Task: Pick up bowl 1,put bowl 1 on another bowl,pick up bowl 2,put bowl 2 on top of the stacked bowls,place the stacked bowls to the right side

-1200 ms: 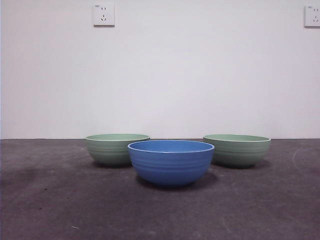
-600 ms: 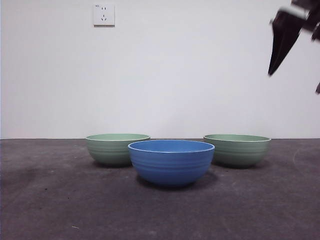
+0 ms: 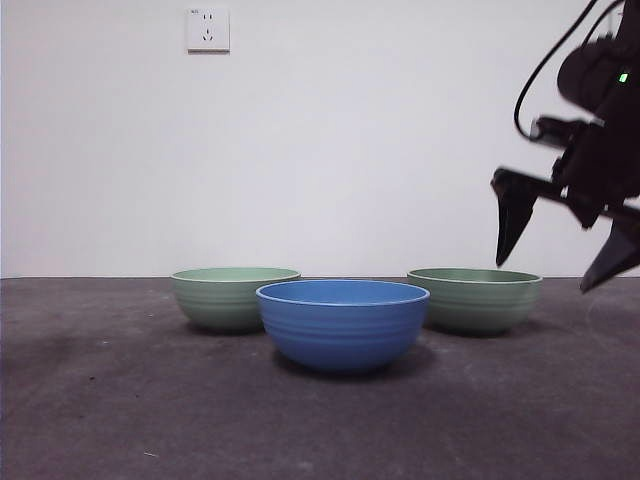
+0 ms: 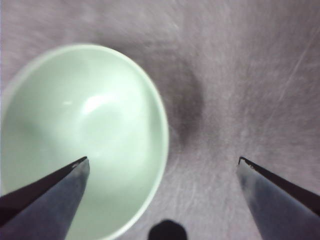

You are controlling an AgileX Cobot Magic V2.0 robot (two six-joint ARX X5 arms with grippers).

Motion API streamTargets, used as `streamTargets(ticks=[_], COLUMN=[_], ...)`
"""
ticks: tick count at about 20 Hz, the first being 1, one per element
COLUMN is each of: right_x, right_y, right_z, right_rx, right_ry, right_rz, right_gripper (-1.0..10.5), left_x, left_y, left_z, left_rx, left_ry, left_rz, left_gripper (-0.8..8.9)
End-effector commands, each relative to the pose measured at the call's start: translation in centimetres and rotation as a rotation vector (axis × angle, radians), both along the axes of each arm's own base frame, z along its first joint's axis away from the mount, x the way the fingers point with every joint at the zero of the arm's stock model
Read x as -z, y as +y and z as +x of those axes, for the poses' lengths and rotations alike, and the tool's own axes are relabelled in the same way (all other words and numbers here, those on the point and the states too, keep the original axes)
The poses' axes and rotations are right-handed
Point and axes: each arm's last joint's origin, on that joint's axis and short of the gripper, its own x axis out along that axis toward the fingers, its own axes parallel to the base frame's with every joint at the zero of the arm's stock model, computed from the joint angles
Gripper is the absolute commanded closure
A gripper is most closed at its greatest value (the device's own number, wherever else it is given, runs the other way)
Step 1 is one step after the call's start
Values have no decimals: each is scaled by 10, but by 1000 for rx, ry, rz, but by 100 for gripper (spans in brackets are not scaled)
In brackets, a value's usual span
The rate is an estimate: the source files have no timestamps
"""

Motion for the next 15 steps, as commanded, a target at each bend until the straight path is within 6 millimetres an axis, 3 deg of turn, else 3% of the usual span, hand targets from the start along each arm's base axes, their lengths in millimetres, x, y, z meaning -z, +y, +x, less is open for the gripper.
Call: streamTargets(ticks=[1, 7, 15], right_x=[15, 20, 16], right_y=[3, 4, 4], right_z=[4, 8, 8], right_rx=[17, 6, 7], right_ry=[38, 32, 10], right_rz=[2, 19, 21], right_gripper=[583, 961, 959], left_x=[-1, 0, 0], left_y=[0, 0, 0], left_z=[-1, -1, -1], left_rx=[8, 8, 7], left_ry=[-2, 11, 10], left_rz=[-4, -4, -4], left_gripper=[149, 149, 149])
